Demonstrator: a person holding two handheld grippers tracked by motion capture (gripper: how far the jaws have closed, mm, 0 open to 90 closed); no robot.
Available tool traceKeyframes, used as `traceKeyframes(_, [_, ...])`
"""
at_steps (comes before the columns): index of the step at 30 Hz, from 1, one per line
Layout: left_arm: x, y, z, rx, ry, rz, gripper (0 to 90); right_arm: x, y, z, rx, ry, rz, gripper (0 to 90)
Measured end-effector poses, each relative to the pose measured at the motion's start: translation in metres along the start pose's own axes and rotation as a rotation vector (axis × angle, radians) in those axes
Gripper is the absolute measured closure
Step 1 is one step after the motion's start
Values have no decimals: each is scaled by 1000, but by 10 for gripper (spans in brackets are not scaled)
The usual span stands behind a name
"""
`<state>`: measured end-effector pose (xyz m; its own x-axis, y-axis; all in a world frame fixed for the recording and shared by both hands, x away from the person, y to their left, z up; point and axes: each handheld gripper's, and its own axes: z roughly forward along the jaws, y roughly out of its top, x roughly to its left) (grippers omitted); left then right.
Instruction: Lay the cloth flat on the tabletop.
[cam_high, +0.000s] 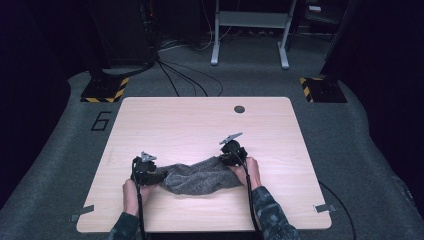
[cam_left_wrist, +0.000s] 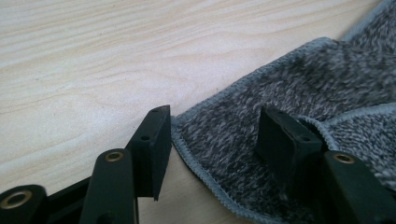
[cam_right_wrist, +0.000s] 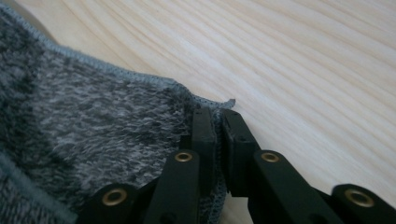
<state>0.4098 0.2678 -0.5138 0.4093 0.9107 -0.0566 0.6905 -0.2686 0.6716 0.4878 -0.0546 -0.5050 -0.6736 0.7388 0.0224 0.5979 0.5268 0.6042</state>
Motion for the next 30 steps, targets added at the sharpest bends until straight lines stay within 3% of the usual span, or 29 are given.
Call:
traceKeyframes(7, [-1, 5, 6, -13, -16, -13, 320, -10, -20, -14, -14, -20, 58, 860])
traceKeyframes(13, [1, 11, 8, -13, -26, 12, 317, -16, -35, -25, -21, -34, 82, 854])
traceKeyframes(15, [1, 15, 10, -15, -22, 18, 318, -19, -39, -28, -24, -19, 83, 835])
traceKeyframes(17, [2, 19, 17, -20, -45, 2, 320, -23, -41, -29, -24, 2, 94, 828])
traceKeyframes(20, [0, 26, 23, 7, -53, 37, 342, -24, -40, -30, -13, 9, 94, 816])
traceKeyframes(23, [-4, 27, 24, 14, -37, 68, 416, -23, -40, -30, -12, 3, 72, 804])
traceKeyframes(27, [-4, 27, 24, -3, -20, 67, 618, -24, -44, -31, -28, 6, 85, 852])
traceKeyframes(30, [-5, 28, 24, 2, -18, 89, 766, -26, -48, -32, -42, 13, 87, 878])
